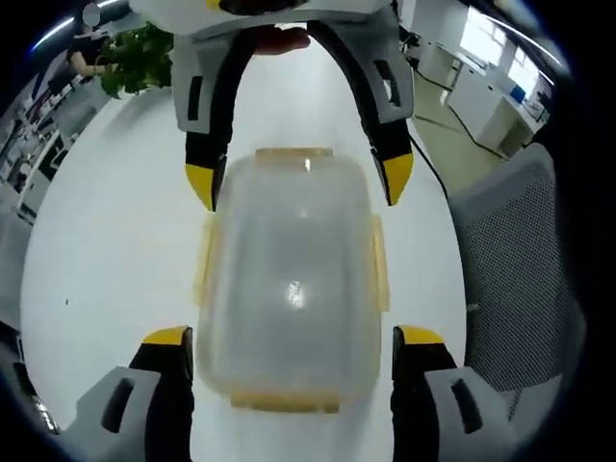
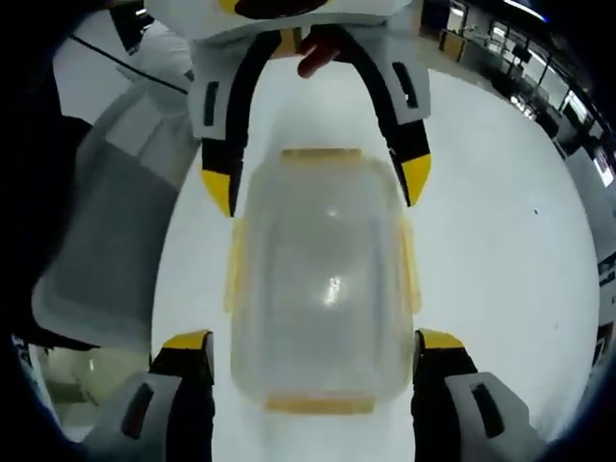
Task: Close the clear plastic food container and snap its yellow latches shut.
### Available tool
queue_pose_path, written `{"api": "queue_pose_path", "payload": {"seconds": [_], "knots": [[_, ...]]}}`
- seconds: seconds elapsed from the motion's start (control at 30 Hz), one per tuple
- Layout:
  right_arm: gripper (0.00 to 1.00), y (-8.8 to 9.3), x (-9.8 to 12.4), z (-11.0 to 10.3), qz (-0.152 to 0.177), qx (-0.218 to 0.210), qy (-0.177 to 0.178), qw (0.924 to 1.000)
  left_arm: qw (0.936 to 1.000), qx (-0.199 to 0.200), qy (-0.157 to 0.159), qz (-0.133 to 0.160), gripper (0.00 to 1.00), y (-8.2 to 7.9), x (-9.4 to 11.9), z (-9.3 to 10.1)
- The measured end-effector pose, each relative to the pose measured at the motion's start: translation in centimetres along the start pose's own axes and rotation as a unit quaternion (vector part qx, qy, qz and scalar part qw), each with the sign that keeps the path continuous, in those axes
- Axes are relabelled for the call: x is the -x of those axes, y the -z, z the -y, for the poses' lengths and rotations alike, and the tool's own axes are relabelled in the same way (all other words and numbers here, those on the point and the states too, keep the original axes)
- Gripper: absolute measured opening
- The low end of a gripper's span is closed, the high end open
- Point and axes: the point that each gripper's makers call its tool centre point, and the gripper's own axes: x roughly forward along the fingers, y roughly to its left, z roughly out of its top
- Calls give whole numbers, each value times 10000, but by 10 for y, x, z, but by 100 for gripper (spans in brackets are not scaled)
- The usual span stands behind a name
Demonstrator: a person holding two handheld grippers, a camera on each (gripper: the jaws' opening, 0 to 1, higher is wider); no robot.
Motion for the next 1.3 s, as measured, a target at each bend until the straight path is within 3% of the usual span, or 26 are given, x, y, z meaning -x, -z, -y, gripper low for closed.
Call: {"api": "queue_pose_path", "payload": {"seconds": [0.23,0.37,0.83,1.13,1.3], "knots": [[81,-1,0,3,-27,-89,17,10000,10000,-12,-9,-92,80,1,-3,-2],[78,3,-3,5,-139,111,148,9997,9998,-8,-71,-165,81,1,-6,-2],[78,-1,-5,-3,-53,-170,252,9995,9988,-189,-112,-433,80,7,-6,5],[78,-1,-5,-3,77,-168,280,9994,9992,-173,-141,-317,80,7,-6,3],[78,-2,-6,-2,57,-150,294,9994,9989,-166,-146,-417,80,7,-7,3]]}}
